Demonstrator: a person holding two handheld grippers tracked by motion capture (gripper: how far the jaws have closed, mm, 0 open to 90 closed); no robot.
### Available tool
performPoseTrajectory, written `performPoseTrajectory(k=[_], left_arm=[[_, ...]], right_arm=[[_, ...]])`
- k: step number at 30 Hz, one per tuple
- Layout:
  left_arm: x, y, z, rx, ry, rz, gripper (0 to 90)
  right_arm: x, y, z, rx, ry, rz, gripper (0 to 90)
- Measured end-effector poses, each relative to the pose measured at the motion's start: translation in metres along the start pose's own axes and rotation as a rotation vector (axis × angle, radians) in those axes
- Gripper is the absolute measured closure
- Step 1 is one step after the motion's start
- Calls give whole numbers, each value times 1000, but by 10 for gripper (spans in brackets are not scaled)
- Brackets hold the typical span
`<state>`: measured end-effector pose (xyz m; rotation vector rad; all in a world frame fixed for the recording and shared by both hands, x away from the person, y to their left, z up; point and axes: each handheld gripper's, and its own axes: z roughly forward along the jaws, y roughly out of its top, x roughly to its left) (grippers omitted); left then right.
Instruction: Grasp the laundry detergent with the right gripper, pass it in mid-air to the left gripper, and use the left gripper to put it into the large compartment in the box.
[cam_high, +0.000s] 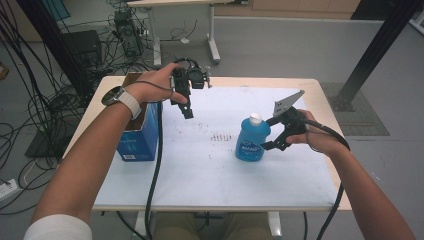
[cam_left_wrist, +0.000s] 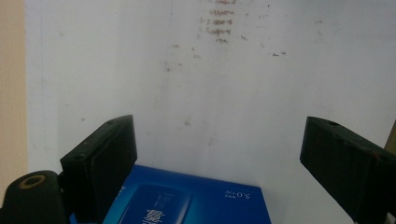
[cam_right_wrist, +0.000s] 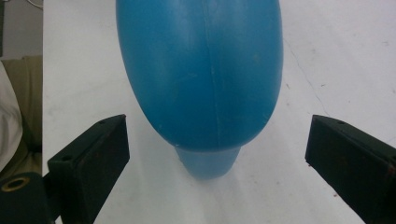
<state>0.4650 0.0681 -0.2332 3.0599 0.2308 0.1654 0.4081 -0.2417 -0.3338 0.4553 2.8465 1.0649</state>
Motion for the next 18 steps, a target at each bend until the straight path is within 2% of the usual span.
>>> performPoseTrajectory(k=[18], left_arm=[[0,-1,1,-3,1,1,113]], right_arm=[[0,0,0,1,0,1,61]])
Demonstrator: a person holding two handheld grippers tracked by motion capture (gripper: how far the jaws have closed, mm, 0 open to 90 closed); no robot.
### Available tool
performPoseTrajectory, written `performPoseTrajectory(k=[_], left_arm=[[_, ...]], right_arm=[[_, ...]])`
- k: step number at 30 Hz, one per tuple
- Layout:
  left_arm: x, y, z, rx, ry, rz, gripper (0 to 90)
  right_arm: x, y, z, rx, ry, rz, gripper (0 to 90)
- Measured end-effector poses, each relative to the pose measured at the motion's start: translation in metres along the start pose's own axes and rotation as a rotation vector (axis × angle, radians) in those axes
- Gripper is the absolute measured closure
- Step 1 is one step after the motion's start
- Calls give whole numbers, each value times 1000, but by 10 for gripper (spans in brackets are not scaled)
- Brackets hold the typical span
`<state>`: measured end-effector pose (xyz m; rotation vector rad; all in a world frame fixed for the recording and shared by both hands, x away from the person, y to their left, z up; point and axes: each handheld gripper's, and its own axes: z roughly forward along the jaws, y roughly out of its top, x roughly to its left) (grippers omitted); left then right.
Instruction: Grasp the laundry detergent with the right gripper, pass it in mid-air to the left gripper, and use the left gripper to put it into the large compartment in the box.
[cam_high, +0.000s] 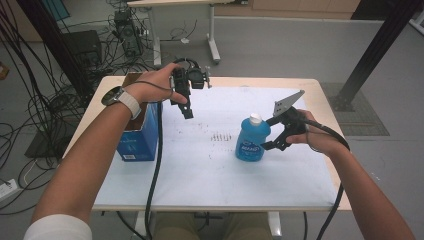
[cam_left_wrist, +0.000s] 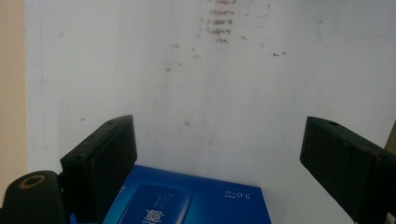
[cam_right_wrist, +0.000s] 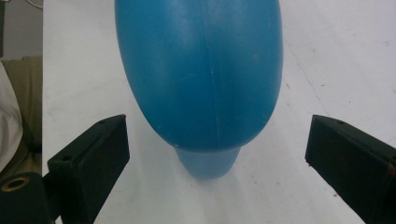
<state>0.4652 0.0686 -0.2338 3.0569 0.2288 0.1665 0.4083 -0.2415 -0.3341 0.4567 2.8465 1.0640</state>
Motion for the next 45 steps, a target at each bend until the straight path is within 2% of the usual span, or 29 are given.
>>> performPoseTrajectory(k=[45], left_arm=[[0,0,3,-2,0,4,113]], right_arm=[[2,-3,4,-26,-1,5,59]])
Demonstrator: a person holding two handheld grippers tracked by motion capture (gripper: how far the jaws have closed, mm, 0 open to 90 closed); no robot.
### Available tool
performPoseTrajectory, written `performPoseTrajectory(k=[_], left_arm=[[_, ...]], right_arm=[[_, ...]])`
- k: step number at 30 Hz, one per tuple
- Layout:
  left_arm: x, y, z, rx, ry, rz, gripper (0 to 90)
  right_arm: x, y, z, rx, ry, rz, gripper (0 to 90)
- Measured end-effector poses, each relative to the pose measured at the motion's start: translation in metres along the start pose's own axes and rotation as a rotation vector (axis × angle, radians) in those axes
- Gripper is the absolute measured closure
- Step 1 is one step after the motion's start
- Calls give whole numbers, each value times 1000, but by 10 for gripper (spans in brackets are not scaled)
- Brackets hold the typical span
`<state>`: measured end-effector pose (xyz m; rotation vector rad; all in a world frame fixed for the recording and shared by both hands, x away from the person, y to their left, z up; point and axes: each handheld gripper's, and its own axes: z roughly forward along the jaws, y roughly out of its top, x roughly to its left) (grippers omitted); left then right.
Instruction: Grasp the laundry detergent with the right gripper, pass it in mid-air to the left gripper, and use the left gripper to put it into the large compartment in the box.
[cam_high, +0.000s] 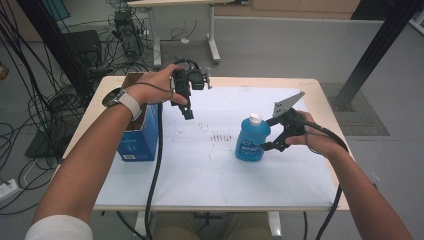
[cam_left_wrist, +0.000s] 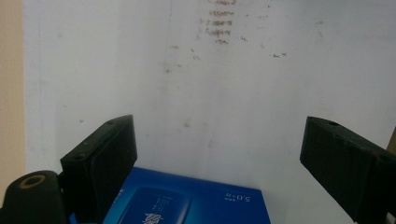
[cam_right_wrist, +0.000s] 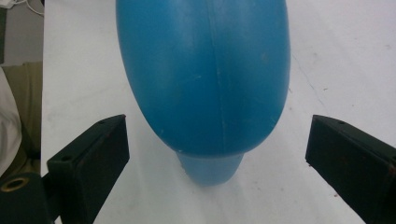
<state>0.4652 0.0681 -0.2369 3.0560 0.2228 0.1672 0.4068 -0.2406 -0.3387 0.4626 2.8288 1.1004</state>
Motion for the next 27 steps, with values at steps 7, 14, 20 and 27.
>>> performPoseTrajectory(k=[7,14,20,27], left_arm=[[0,0,1,-6,-1,-2,113],[0,0,2,-4,-4,-6,113],[0,0,2,-4,-2,-4,114],[0,0,2,-8,-2,-5,113]], right_arm=[[0,1,2,-12,-2,-1,59],[0,0,8,-19,8,-2,69],[0,0,10,-33,10,-6,75],[1,-2,13,-38,14,-8,84]])
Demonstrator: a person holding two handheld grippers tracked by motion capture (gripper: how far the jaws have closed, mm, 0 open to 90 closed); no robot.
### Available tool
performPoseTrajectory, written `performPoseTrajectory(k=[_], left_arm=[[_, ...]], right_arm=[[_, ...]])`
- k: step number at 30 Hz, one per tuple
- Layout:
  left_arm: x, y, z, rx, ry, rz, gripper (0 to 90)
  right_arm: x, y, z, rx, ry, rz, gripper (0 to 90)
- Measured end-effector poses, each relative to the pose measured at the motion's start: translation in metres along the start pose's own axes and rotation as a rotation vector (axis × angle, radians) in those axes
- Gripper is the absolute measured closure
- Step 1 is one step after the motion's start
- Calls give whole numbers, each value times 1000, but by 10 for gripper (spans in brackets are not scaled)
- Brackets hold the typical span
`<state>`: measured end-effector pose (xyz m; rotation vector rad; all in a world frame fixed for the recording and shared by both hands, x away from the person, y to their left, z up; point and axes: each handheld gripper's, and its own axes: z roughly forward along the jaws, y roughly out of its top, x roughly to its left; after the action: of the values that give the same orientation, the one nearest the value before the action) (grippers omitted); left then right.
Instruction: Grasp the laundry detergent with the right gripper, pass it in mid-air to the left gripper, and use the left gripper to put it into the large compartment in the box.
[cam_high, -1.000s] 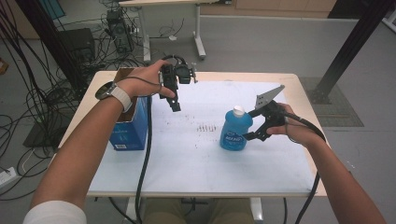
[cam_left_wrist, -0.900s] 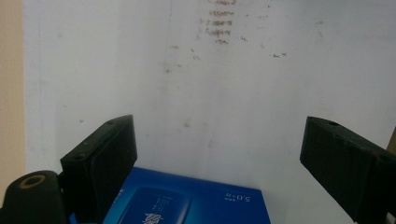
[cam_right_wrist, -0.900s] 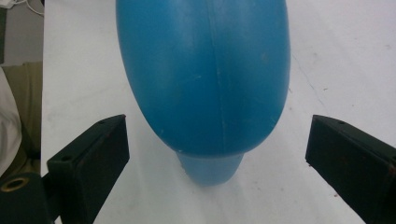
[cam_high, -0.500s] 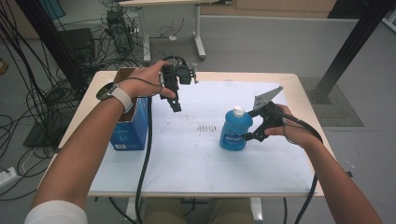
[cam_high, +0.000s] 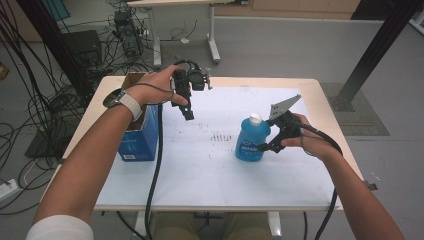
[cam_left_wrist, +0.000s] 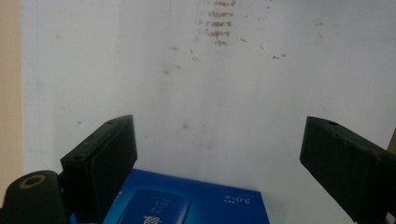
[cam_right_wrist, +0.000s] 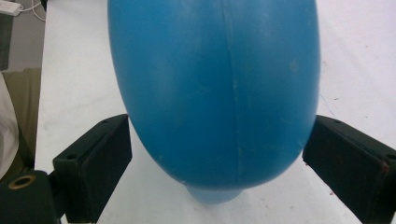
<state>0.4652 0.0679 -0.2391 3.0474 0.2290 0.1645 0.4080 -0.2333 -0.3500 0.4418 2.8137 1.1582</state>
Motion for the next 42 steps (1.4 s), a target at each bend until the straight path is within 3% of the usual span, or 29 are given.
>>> performPoseTrajectory(k=[42], left_arm=[[0,0,5,2,-6,-5,114]], right_arm=[[-2,-6,10,-54,5,1,138]])
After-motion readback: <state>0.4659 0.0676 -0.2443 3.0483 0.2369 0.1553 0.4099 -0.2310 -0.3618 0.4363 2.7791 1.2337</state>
